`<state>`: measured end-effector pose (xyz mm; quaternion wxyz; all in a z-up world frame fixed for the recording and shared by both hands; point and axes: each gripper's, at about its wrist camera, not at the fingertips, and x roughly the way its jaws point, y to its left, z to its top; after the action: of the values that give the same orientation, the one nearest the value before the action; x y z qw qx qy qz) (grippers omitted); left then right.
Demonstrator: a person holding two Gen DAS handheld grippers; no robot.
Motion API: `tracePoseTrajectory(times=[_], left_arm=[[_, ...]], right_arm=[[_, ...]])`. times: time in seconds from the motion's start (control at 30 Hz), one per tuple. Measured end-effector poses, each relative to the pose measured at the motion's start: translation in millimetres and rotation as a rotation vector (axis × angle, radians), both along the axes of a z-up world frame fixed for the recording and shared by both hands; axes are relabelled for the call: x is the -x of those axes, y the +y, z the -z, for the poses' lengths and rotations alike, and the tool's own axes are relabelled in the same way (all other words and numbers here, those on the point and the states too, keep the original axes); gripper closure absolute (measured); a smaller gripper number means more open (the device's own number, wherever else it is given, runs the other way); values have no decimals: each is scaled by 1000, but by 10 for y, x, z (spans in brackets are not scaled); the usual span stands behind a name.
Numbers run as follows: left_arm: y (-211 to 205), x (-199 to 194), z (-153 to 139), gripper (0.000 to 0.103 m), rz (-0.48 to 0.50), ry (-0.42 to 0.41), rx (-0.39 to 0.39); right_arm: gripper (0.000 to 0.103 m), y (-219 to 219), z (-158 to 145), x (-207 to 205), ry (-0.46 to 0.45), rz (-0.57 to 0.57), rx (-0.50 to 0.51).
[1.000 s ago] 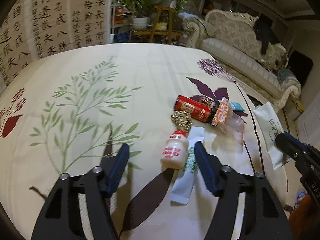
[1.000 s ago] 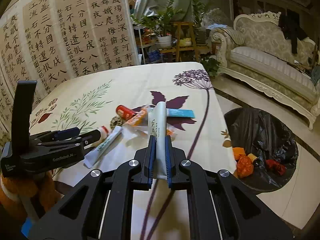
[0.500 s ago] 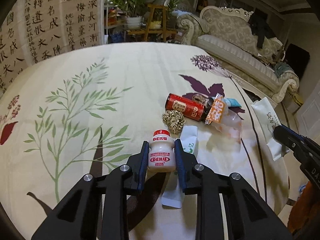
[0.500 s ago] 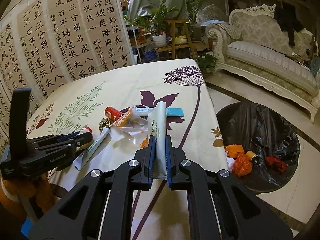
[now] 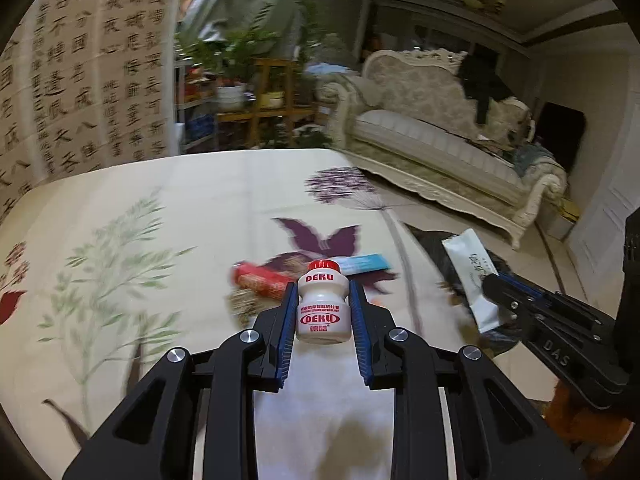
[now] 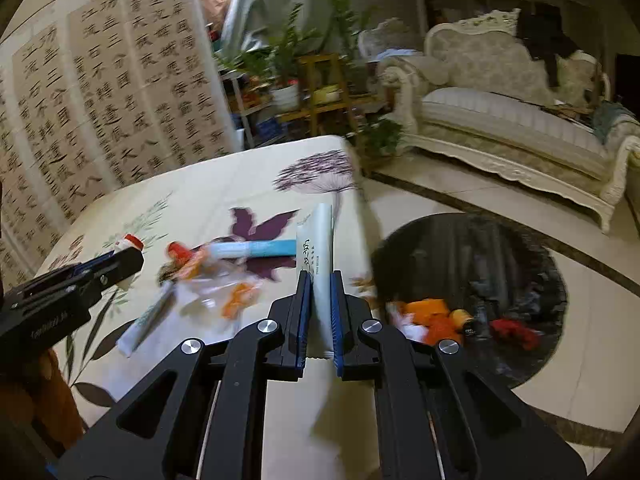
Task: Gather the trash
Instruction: 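Carry yogurt bottle and sachet over the bin and open both grippers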
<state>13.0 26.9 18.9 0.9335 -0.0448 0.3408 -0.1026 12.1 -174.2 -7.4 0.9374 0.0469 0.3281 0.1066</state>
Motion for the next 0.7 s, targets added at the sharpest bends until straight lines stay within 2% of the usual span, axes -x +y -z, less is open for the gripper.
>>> tracePoseTrajectory(times=[0.37, 0.7], left_arm=[[-903, -394, 92, 76, 134, -13, -12], [-1476, -690, 307, 76, 196, 32, -81]], right_arm=[[93, -769, 116, -185, -1, 182, 23], [93, -1109, 290, -347, 33, 231, 7]])
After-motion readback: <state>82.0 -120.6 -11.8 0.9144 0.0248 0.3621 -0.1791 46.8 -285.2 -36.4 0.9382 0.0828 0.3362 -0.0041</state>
